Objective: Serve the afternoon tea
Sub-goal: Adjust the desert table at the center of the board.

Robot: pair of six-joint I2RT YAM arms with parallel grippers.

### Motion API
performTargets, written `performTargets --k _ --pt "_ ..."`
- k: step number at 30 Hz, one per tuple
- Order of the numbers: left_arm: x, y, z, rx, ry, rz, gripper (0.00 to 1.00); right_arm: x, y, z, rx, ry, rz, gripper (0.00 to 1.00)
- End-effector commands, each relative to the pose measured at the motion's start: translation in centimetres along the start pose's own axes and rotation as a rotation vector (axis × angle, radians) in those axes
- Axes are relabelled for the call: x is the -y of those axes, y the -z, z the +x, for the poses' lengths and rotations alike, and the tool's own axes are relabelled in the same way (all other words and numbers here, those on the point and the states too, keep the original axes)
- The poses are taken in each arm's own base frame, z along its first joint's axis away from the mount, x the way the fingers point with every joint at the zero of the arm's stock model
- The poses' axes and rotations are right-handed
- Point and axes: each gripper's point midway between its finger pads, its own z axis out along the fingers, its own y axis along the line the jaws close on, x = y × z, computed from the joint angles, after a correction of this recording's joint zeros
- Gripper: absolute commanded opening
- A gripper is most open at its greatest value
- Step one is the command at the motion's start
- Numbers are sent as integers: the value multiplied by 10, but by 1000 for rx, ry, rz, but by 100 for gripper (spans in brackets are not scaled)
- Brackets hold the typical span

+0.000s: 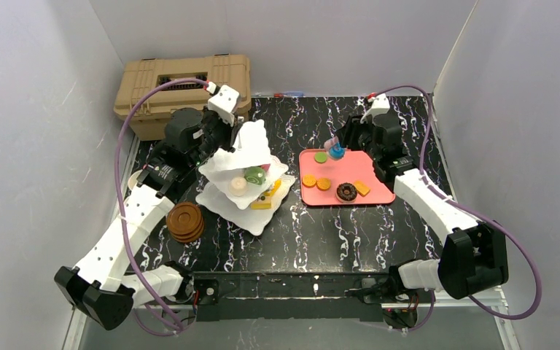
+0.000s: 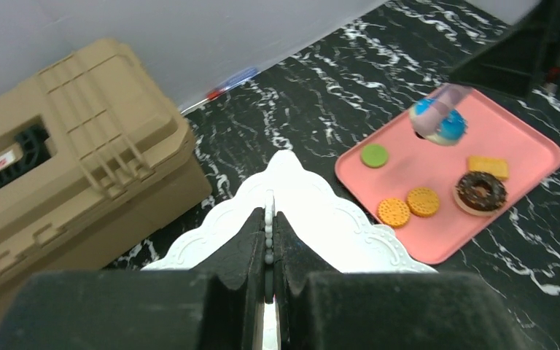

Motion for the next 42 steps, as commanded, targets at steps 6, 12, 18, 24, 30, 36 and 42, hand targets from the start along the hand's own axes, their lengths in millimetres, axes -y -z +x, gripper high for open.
performTargets --k 6,12,18,24,30,36,42 --pt "-37 13 -32 146 81 -235 10 -60 17 -28 100 -7 -130 27" --pt "-4 35 -40 187 55 -50 74 -111 42 9 72 -38 -211 26" --pt "25 62 -40 163 -72 128 98 -146 70 42 60 -51 -251 25" --pt "34 69 -43 122 -161 515 98 -165 76 49 45 -34 -290 25" --pt "-10 54 -59 79 -36 621 96 -165 85 38 66 -32 -293 25" --pt "6 58 -48 88 17 734 93 -165 88 39 66 -37 -297 25" --pt "-4 42 -32 11 42 702 87 -164 90 31 84 -41 -292 25"
